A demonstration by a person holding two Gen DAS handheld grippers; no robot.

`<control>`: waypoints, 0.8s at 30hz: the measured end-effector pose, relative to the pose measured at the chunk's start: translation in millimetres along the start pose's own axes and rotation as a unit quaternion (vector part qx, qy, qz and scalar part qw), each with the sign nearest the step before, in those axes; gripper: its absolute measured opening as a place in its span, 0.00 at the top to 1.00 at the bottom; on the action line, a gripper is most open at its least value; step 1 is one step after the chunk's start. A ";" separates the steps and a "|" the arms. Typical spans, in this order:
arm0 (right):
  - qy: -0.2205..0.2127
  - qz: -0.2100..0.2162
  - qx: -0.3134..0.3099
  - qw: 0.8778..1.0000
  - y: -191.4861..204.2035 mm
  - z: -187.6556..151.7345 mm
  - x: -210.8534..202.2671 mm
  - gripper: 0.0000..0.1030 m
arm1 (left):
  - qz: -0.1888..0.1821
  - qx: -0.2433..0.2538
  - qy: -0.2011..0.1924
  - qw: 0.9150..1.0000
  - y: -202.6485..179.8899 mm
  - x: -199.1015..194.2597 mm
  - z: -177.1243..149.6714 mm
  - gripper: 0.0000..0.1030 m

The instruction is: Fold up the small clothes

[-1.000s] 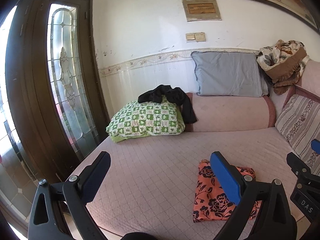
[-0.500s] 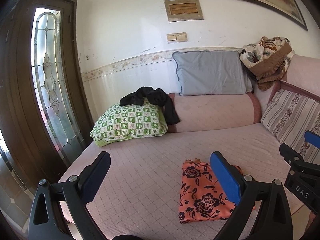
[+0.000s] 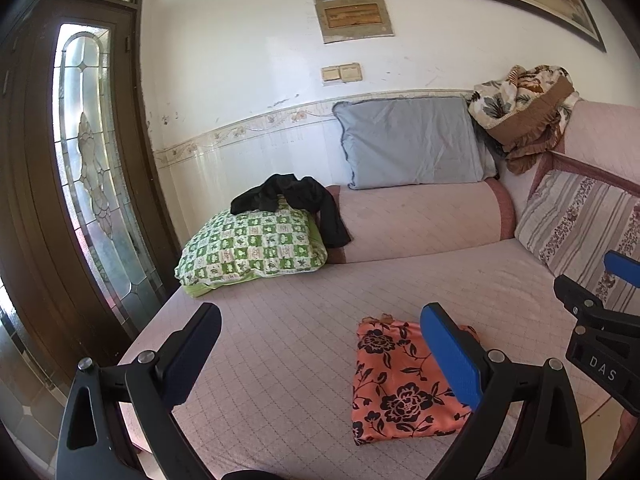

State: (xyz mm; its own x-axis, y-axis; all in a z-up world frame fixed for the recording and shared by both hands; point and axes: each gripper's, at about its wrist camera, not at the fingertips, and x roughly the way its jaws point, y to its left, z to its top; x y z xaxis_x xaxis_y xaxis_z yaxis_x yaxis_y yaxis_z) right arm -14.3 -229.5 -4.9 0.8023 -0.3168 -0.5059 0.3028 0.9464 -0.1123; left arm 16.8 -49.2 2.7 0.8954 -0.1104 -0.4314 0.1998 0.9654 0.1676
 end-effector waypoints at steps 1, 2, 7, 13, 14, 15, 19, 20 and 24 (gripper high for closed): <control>0.000 -0.001 0.002 1.000 -2.1 -0.1 0.5 0.28 | -0.002 0.002 0.000 1.000 -2.0 0.3 0.5 0.03; 0.000 -0.002 0.004 1.000 -4.2 0.0 0.9 0.28 | -0.004 0.004 0.001 1.000 -4.8 0.8 0.9 0.03; 0.000 -0.005 0.016 1.000 -16.2 -0.6 2.0 0.28 | -0.010 0.011 0.002 1.000 -14.0 1.4 1.8 0.03; 0.004 -0.009 0.022 1.000 -25.5 -2.4 5.5 0.28 | -0.014 0.022 0.001 1.000 -25.6 1.6 2.9 0.03; 0.005 -0.010 0.023 1.000 -26.4 -2.8 5.9 0.28 | -0.014 0.023 0.002 1.000 -26.5 1.9 3.1 0.03; 0.005 -0.010 0.024 1.000 -27.8 -3.3 6.5 0.28 | -0.014 0.023 0.003 1.000 -27.2 2.1 3.1 0.03; 0.009 -0.007 0.033 0.999 -31.6 -5.5 7.9 0.28 | -0.009 0.019 0.005 1.000 -25.2 3.4 2.8 0.03; 0.010 -0.005 0.034 0.999 -31.6 -5.7 8.4 0.28 | -0.005 0.017 0.005 1.000 -23.3 3.9 2.7 0.03; 0.012 0.000 0.029 1.000 -25.2 -5.5 8.7 0.28 | 0.002 0.006 0.007 1.000 -15.6 5.7 2.4 0.03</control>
State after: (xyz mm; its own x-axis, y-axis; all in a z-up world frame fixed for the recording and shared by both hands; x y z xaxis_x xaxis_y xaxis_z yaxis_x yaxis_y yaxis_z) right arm -17.7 -255.8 -11.2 0.7905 -0.3146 -0.5255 0.3326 0.9410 -0.0629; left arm 19.8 -65.4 -0.2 0.8908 -0.1024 -0.4428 0.2003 0.9630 0.1802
